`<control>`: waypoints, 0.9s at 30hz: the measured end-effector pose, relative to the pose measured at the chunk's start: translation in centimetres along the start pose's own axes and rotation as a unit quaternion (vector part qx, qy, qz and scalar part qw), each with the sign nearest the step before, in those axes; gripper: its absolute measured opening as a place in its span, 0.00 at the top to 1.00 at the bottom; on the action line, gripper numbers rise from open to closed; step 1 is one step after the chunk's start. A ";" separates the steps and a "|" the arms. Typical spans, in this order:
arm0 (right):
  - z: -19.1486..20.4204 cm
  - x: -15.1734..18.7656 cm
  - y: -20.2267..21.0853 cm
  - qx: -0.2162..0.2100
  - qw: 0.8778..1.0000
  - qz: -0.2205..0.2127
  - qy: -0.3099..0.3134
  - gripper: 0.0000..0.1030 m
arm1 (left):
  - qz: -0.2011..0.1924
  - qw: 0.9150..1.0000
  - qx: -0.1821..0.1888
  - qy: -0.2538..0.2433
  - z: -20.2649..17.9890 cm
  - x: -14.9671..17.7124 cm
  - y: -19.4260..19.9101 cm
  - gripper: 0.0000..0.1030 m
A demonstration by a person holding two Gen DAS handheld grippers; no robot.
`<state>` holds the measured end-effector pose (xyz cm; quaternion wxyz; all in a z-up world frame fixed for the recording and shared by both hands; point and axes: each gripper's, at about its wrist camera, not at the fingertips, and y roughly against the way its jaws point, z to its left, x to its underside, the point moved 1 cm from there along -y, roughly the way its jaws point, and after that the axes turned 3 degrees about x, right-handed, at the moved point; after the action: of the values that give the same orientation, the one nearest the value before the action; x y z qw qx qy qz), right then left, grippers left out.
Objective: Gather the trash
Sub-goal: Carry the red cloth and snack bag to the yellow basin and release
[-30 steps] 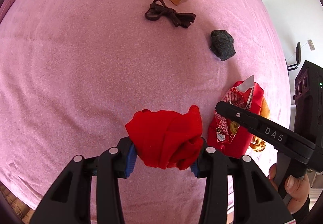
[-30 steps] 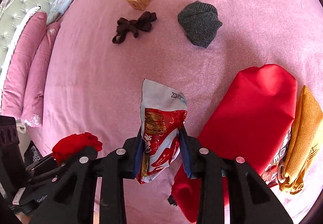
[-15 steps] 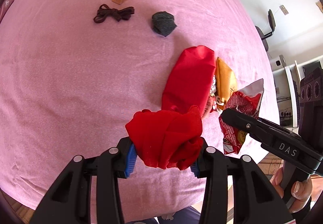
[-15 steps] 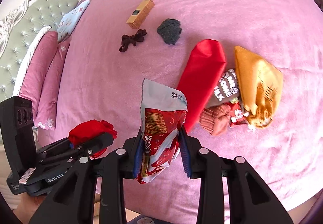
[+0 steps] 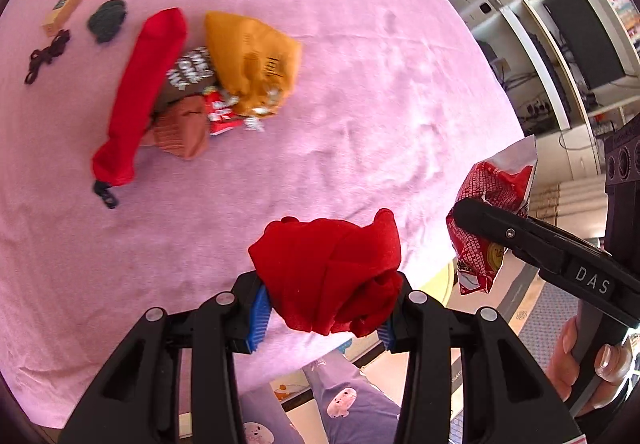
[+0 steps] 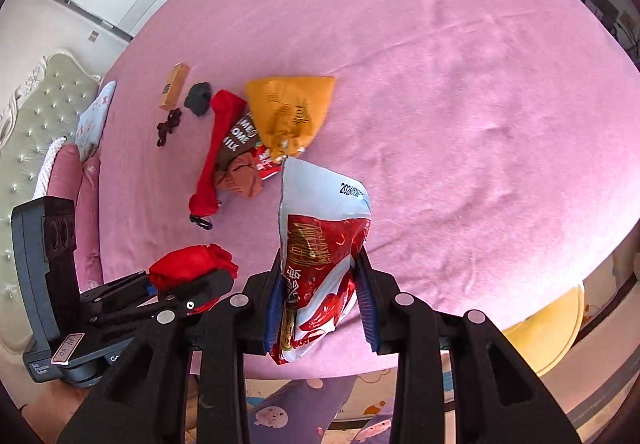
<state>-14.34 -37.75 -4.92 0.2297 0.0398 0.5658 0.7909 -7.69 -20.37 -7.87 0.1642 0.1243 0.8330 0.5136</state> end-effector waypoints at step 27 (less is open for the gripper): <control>-30.6 14.5 8.4 0.085 0.971 -0.017 -0.223 0.62 | 0.184 0.949 0.029 -0.255 -29.6 8.0 -19.7 0.48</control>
<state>-39.80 -60.81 -11.02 0.3590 0.2252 0.5658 0.7073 -27.68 -50.16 -14.28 0.2703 0.4065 0.7406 0.4617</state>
